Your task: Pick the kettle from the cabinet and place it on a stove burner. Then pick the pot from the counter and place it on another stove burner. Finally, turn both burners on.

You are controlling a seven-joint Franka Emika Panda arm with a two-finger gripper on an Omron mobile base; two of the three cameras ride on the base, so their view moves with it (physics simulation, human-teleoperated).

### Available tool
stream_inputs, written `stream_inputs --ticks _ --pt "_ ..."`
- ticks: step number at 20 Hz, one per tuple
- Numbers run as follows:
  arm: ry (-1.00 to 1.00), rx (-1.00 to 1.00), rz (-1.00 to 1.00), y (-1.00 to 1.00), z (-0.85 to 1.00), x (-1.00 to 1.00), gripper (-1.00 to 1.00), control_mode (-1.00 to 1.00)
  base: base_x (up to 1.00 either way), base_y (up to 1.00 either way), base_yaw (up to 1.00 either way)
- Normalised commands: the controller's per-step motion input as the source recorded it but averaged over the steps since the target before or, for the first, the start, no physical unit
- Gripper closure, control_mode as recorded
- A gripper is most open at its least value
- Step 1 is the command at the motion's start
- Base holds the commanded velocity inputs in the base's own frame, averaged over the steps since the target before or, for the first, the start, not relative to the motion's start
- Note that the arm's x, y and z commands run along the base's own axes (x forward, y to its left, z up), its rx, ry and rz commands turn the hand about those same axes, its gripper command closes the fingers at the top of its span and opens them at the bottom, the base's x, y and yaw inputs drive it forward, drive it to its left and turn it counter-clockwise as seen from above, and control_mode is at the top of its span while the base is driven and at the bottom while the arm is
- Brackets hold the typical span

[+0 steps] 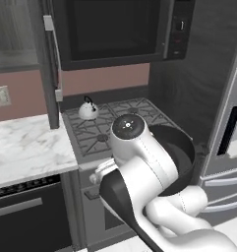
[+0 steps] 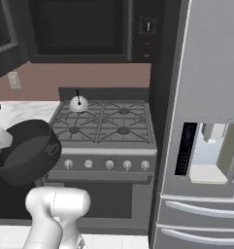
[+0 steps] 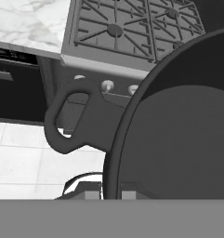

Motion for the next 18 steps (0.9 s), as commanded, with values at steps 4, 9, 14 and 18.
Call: stream_inputs --ticks 4,9,14,18 --pt "0.00 0.00 0.00 0.00 0.00 0.00 1.00 1.00 0.13 -0.46 0.11" --pt "0.00 0.00 0.00 0.00 0.00 0.00 1.00 1.00 0.30 -0.40 0.13" --pt "0.00 0.00 0.00 0.00 0.00 0.00 1.00 1.00 0.52 -0.19 0.19" --pt "0.00 0.00 0.00 0.00 0.00 0.00 1.00 1.00 0.53 -0.17 0.23"
